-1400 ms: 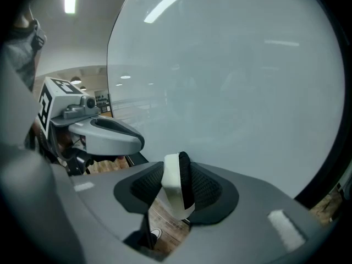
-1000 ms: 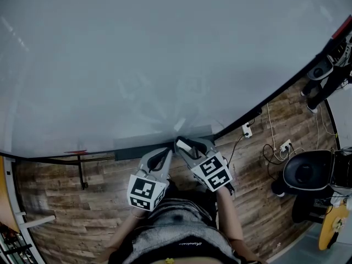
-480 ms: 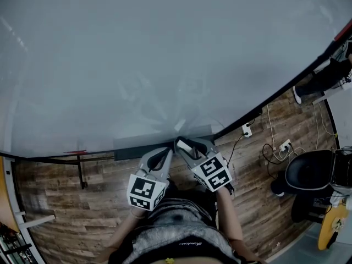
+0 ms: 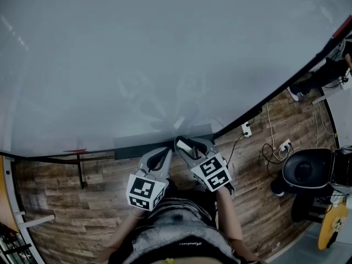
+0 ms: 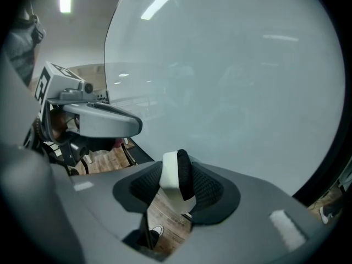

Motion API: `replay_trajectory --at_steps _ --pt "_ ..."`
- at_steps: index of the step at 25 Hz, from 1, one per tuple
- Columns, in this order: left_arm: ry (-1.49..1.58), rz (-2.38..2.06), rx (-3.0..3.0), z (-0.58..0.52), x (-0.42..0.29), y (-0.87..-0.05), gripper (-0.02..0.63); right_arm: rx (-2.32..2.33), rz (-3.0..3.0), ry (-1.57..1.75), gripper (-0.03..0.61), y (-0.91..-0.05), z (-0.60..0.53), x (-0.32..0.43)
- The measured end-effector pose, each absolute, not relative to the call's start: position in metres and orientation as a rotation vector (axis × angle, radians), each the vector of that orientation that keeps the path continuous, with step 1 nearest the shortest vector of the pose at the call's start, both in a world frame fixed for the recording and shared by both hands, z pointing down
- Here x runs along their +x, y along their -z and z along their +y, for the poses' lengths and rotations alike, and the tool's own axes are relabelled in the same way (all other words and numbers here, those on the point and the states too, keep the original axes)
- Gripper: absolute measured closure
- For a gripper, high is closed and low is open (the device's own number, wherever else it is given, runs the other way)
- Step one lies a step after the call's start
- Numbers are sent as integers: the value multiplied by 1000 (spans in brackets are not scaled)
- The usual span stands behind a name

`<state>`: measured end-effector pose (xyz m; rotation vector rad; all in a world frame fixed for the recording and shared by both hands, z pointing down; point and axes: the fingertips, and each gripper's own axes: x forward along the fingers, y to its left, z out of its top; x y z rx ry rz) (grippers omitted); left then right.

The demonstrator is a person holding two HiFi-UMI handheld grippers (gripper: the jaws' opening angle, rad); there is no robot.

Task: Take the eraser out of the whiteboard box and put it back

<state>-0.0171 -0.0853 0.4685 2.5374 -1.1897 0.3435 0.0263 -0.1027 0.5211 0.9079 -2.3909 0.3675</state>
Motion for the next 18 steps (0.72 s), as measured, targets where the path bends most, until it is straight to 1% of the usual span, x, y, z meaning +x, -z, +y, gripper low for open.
replay_trajectory --at_steps 18 --pt "-347 -1187 2534 -88 -16 -471 612 919 -2418 -394 396 -523 -103 26"
